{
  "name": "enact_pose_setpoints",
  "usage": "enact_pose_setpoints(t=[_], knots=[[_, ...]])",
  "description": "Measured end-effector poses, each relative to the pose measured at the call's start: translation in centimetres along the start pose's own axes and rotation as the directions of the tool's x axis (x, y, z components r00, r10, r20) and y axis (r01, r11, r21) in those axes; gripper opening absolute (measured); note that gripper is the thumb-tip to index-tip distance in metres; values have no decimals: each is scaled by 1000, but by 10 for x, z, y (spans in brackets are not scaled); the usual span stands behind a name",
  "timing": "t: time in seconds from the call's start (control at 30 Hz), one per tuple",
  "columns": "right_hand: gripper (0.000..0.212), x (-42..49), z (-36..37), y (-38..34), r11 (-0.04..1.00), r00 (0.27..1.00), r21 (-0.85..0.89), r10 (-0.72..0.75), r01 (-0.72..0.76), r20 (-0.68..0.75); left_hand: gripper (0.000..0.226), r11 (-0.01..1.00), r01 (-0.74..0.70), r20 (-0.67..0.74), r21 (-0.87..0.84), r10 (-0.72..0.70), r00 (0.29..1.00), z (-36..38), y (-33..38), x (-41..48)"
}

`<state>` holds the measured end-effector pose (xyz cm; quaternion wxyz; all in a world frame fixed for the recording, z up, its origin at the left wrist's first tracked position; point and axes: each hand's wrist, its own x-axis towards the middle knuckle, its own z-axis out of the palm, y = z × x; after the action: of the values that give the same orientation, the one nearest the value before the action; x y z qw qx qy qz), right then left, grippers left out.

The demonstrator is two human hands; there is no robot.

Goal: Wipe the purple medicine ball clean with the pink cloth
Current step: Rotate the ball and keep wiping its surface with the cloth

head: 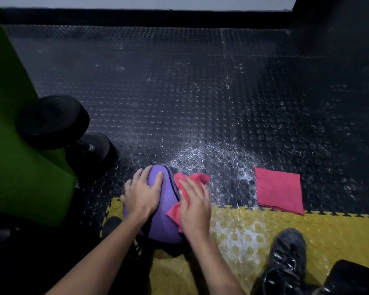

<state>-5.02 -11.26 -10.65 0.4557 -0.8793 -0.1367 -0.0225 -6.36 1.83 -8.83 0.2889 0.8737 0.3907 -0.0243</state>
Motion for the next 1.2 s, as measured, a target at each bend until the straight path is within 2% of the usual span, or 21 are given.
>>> enact_pose_setpoints(t=[0.07,0.13,0.17,0.3,0.4,0.47,0.5,0.57,0.63,0.67,0.73,0.83,0.9,0.97,1.1,1.17,1.2], knots=[[30,36,-2,-13,995,977,-80,-41,59,208,67,1000,7,3,10,-7,1000,1,-1,1],[28,51,-1,-15,992,959,-74,-75,99,274,57,1000,22,-1,-7,-22,1000,0,-1,4],[28,47,0,-12,994,965,-44,-87,101,247,54,999,36,-4,-25,-36,999,-1,-2,7],[38,-15,-3,16,994,999,100,-29,33,-42,52,997,61,3,-52,-60,998,-3,-3,14],[38,-22,-7,21,994,992,106,27,-14,-125,55,1000,12,9,7,-12,1000,0,1,11],[36,1,-6,8,997,995,63,59,-54,-74,56,999,7,8,39,-7,1000,1,4,7],[35,17,-6,1,999,999,15,35,-35,6,58,999,9,5,45,-9,1000,2,6,5],[31,49,-3,-11,995,972,-85,-35,56,232,58,999,6,1,53,-6,1000,2,7,1],[28,61,0,-15,988,940,-82,-97,131,326,57,999,4,4,40,-4,1000,0,4,0],[29,57,1,-14,990,945,-46,-115,135,305,58,1000,11,10,18,-12,1000,-1,2,1],[30,31,-2,-3,992,983,48,-122,116,141,65,998,25,9,-49,-25,1000,-4,-2,4],[28,-18,-8,24,991,997,127,-41,49,-68,58,998,22,5,-58,-22,1000,-4,-1,7],[30,-21,-10,26,990,993,141,44,-28,-113,54,1000,-3,5,-14,3,1000,-2,4,6],[32,-5,-10,12,992,992,107,79,-69,-96,53,999,-19,12,34,19,1000,0,9,3],[26,34,-8,-12,995,988,-58,-77,86,136,51,996,-30,14,80,29,999,3,11,-7],[26,34,-10,-7,988,974,-36,-144,153,175,49,998,-22,8,56,22,1000,2,9,-7],[27,28,-10,0,989,978,6,-148,149,148,48,999,-13,5,33,13,1000,1,7,-6]])
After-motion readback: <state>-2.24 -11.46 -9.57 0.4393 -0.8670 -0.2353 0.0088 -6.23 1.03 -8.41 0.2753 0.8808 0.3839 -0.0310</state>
